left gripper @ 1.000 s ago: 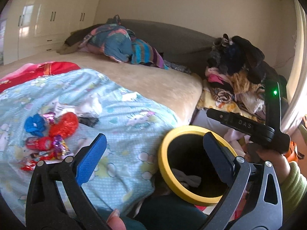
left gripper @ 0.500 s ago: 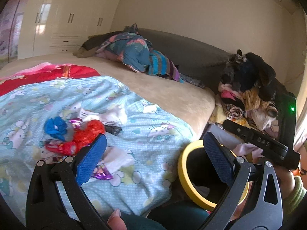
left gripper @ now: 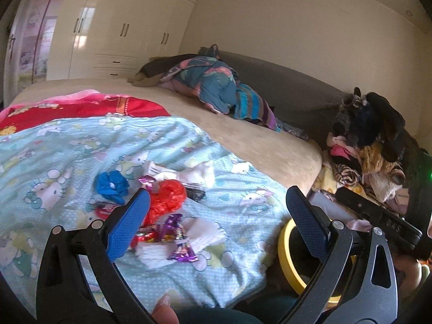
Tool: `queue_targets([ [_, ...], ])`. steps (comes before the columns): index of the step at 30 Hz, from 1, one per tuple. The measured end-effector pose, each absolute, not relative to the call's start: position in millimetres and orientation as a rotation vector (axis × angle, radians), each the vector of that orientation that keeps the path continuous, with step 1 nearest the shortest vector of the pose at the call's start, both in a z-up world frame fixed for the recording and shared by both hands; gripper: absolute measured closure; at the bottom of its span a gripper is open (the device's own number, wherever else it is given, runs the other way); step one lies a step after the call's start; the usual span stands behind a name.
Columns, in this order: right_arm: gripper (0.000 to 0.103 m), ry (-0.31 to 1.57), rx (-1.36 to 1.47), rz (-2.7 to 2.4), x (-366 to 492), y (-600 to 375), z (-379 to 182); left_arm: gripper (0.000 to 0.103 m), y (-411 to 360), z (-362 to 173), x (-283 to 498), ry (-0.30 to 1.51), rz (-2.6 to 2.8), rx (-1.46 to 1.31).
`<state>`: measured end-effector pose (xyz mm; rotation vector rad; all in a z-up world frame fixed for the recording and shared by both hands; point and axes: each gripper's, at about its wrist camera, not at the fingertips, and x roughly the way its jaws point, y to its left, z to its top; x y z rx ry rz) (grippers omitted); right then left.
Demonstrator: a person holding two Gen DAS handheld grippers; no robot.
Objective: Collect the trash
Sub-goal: 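Move both open tools back toward the trash pile on the duvet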
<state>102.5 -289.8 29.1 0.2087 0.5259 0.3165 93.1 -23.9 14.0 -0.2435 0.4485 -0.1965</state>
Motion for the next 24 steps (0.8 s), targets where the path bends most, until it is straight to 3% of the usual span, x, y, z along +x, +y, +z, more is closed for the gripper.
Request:
queue_targets([
  [24, 0.023, 0.556, 0.046, 0.475, 101, -205, 15, 0.011, 55, 2, 98, 0.460, -0.031, -0.348],
])
